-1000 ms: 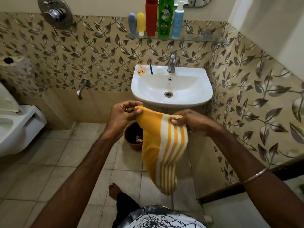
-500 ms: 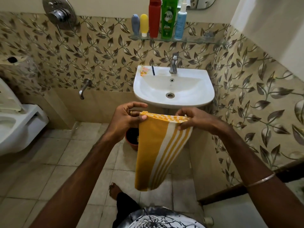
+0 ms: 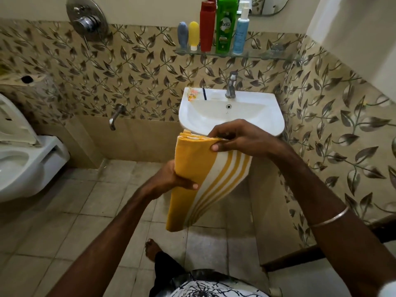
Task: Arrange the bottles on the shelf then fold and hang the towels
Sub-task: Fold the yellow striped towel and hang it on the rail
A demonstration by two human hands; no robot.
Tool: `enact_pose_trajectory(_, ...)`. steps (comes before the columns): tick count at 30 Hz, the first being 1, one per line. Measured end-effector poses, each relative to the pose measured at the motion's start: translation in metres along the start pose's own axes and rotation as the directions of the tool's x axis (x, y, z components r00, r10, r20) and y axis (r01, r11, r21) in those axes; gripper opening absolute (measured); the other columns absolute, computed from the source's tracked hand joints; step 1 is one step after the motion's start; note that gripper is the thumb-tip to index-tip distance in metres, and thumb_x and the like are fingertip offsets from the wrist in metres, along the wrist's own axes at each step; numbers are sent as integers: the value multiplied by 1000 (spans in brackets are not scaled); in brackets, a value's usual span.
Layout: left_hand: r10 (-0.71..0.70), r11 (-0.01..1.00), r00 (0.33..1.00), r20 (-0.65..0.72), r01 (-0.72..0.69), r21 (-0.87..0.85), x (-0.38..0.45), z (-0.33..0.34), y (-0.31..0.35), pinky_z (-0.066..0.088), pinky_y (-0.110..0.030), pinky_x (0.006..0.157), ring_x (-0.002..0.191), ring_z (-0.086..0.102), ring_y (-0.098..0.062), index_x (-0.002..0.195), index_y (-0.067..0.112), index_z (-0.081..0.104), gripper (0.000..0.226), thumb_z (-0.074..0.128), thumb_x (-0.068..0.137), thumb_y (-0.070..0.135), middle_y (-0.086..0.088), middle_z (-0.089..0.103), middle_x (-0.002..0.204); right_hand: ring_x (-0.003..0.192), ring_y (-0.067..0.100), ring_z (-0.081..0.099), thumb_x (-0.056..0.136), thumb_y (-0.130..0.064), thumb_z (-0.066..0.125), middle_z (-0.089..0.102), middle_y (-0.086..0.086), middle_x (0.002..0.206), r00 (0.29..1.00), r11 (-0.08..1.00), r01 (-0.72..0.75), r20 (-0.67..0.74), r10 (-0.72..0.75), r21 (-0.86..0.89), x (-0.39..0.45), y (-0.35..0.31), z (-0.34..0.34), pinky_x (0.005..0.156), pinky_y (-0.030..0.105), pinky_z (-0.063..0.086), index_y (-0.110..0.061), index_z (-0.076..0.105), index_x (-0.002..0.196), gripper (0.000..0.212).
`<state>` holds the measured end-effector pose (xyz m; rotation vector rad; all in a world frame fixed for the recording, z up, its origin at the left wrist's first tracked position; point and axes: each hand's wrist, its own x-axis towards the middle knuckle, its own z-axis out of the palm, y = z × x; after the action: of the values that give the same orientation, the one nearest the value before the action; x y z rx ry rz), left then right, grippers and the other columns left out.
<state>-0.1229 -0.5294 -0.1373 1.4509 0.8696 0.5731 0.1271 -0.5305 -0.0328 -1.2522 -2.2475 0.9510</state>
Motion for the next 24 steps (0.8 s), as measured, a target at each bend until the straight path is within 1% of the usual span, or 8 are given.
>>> enact_pose_trajectory(4, -63, 994, 996, -61, 58, -91, -5, 13, -18, 56, -36, 95, 101, 68, 0, 116, 39, 56, 53, 79, 79, 9, 14, 70, 114, 78, 10, 67, 83, -13, 78, 68, 1, 113, 985, 977, 42, -173, -6, 208, 6, -15, -26, 68, 23, 54, -16, 69, 112, 30)
enact_pose_trajectory(7, -55, 989, 997, -58, 46, -138, -3, 21, -15, 59, -34, 86, 108, 68, -11, 127, 31, 56, 76, 90, 60, 44, 7, 70, 121, 99, 15, 69, 85, -15, 74, 62, -1, 132, 953, 871, -2, -263, 151, 492, 14, -2, -37, 79, 28, 56, -24, 70, 113, 30)
enact_pose_trajectory(9, -27, 987, 997, -76, 14, -161, 1, 23, -8, 58, -47, 90, 113, 67, -22, 129, 24, 60, 83, 90, 57, 52, 0, 69, 125, 100, 20, 68, 95, -22, 63, 66, 3, 119, 934, 651, -21, -218, 284, 758, 15, 14, -36, 86, 33, 58, -19, 68, 120, 26)
enact_pose_trajectory(11, 25, 969, 996, -83, -44, -245, 6, 25, -2, 57, -51, 92, 113, 67, -29, 126, 17, 64, 70, 88, 65, 41, -6, 70, 124, 93, 20, 67, 100, -41, 54, 66, 7, 104, 913, 358, 21, -163, 374, 934, 7, 36, -26, 91, 36, 56, -11, 67, 117, 37)
enact_pose_trajectory(14, 45, 925, 989, -139, -93, -368, 10, 30, 11, 59, -45, 85, 109, 69, -32, 124, 10, 64, 52, 80, 75, 21, -11, 72, 120, 110, 27, 61, 87, -69, 57, 63, 11, 120, 907, 120, 7, -57, 417, 993, -13, 69, 6, 108, 41, 42, -7, 65, 126, 74)
enact_pose_trajectory(18, 2, 908, 981, -192, -82, -411, 17, 32, 22, 59, -49, 86, 108, 69, -34, 122, 9, 64, 64, 85, 66, 33, -14, 72, 118, 135, 39, 46, 86, -72, 59, 46, 20, 149, 904, 26, -99, 78, 421, 995, -43, 92, 48, 120, 54, 29, -12, 48, 148, 87)
enact_pose_trajectory(21, -10, 907, 981, -196, -73, -416, 18, 29, 21, 60, -47, 84, 107, 70, -32, 118, 13, 65, 45, 78, 77, 25, -11, 74, 115, 130, 39, 52, 84, -69, 62, 56, 19, 141, 879, 40, -150, 114, 462, 988, -58, 97, 64, 117, 58, 32, -13, 63, 136, 76)
enact_pose_trajectory(24, -14, 907, 982, -188, -66, -415, 16, 27, 20, 61, -43, 81, 105, 71, -31, 117, 13, 65, 36, 75, 83, 16, -9, 75, 113, 105, 30, 65, 78, -68, 65, 69, 13, 115, 865, 143, -193, 100, 492, 971, -65, 90, 67, 98, 44, 49, -15, 76, 114, 65)
